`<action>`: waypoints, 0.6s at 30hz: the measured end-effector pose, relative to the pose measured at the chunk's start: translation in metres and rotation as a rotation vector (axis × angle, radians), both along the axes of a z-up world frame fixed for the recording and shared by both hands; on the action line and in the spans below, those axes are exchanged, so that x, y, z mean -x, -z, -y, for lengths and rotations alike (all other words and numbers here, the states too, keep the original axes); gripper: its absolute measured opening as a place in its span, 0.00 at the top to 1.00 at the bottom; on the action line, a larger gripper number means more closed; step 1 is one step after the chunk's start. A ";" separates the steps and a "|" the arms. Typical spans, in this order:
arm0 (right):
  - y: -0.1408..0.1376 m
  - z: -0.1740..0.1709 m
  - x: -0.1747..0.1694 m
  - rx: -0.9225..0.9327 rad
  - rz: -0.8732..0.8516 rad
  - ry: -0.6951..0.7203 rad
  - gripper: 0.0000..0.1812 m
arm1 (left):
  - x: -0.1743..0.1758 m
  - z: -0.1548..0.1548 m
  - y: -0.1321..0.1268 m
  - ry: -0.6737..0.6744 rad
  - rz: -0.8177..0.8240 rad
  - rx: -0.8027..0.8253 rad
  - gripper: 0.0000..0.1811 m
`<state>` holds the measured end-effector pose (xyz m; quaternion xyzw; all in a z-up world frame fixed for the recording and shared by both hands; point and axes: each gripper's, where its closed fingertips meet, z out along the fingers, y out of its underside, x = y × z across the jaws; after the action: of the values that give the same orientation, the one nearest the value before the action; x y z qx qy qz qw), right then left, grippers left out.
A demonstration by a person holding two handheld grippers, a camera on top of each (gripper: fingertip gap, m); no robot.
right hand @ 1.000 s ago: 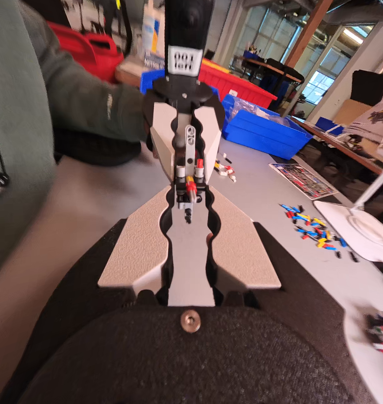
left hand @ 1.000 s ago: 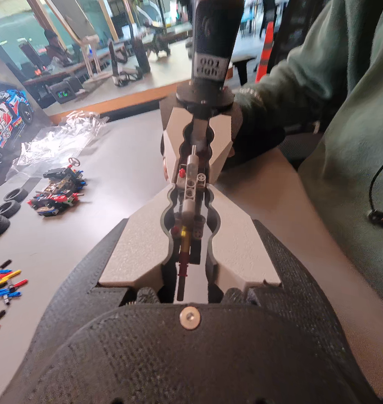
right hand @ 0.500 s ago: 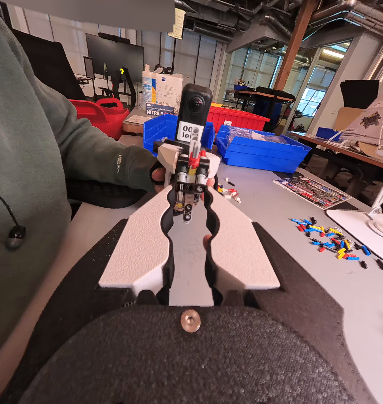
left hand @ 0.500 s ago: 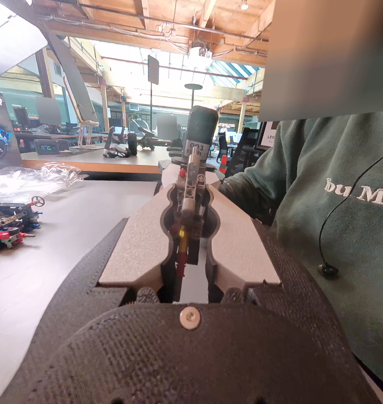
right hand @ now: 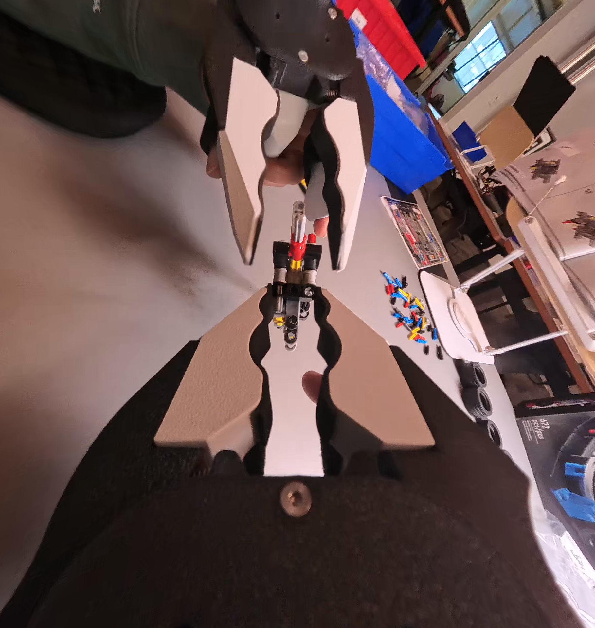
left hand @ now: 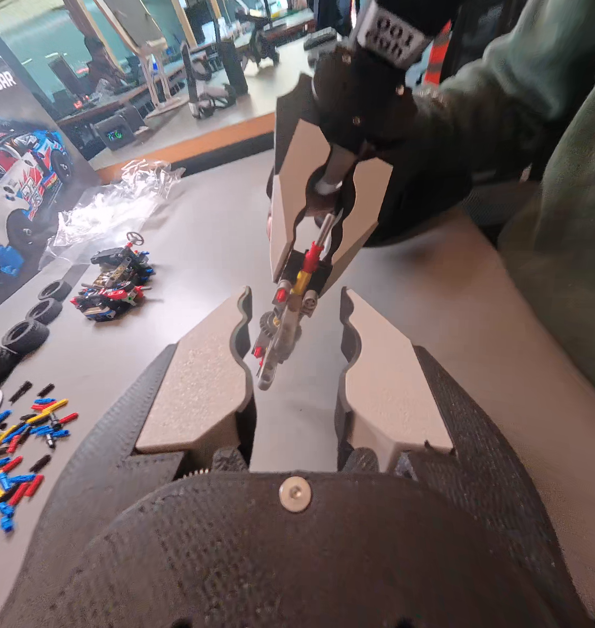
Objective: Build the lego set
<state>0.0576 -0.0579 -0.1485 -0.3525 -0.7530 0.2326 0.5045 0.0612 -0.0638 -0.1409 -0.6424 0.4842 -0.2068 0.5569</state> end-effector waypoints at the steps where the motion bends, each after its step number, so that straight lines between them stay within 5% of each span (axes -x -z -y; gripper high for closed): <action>1: 0.002 0.001 0.001 0.000 0.008 -0.003 0.88 | -0.001 0.000 0.004 -0.003 -0.028 -0.014 0.76; 3: 0.003 0.003 0.001 0.012 0.013 -0.009 0.88 | -0.001 0.000 0.007 0.001 -0.053 -0.034 0.85; 9: -0.036 0.020 -0.001 0.156 -0.218 -0.122 0.87 | -0.003 0.014 -0.030 0.099 0.177 -0.072 0.87; 18: -0.064 0.036 -0.010 0.346 -0.341 -0.239 0.78 | -0.010 0.031 -0.059 0.220 0.425 -0.058 0.87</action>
<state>0.0673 -0.0939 -0.0841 -0.2979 -0.6426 0.4717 0.5253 0.0710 -0.0949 -0.0822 -0.5116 0.4288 -0.3826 0.6388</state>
